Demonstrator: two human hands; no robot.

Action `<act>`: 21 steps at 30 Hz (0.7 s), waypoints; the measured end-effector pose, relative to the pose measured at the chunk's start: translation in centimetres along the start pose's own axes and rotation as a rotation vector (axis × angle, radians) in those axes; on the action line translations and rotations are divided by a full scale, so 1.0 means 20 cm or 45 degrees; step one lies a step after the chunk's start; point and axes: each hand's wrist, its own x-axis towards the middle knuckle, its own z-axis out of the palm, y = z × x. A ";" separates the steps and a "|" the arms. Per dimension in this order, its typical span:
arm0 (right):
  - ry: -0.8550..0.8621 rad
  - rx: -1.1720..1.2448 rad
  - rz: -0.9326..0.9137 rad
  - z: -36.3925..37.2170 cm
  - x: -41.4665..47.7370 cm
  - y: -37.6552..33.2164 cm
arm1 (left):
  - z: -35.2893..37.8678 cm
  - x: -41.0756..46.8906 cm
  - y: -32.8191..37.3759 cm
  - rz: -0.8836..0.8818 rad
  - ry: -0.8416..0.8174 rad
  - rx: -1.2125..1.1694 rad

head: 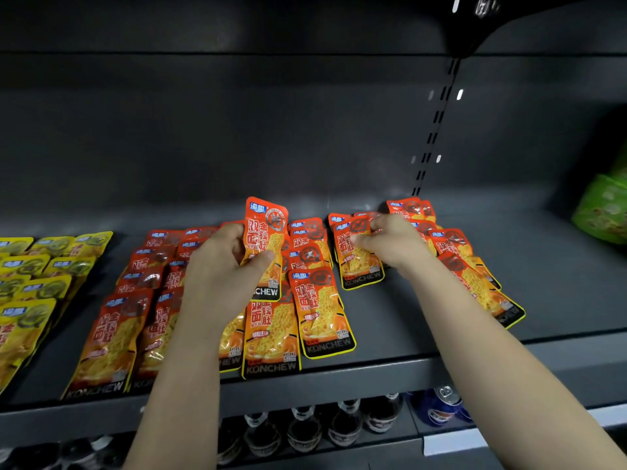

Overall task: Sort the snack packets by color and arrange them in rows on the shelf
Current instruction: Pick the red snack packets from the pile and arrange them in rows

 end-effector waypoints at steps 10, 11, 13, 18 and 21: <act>-0.026 -0.511 -0.049 0.01 0.03 -0.03 | 0.03 0.01 0.00 0.015 -0.016 0.035; -0.026 -0.513 -0.054 0.01 0.03 -0.03 | 0.03 0.01 0.00 0.015 -0.017 0.034; -0.019 -0.511 -0.053 0.01 0.03 -0.03 | 0.03 0.01 0.01 0.019 -0.017 0.033; -0.011 -0.513 -0.060 0.01 0.02 -0.03 | 0.04 0.01 0.02 0.043 -0.010 0.042; 0.006 -0.506 -0.061 0.01 0.02 -0.02 | 0.04 0.01 0.02 0.053 -0.020 0.043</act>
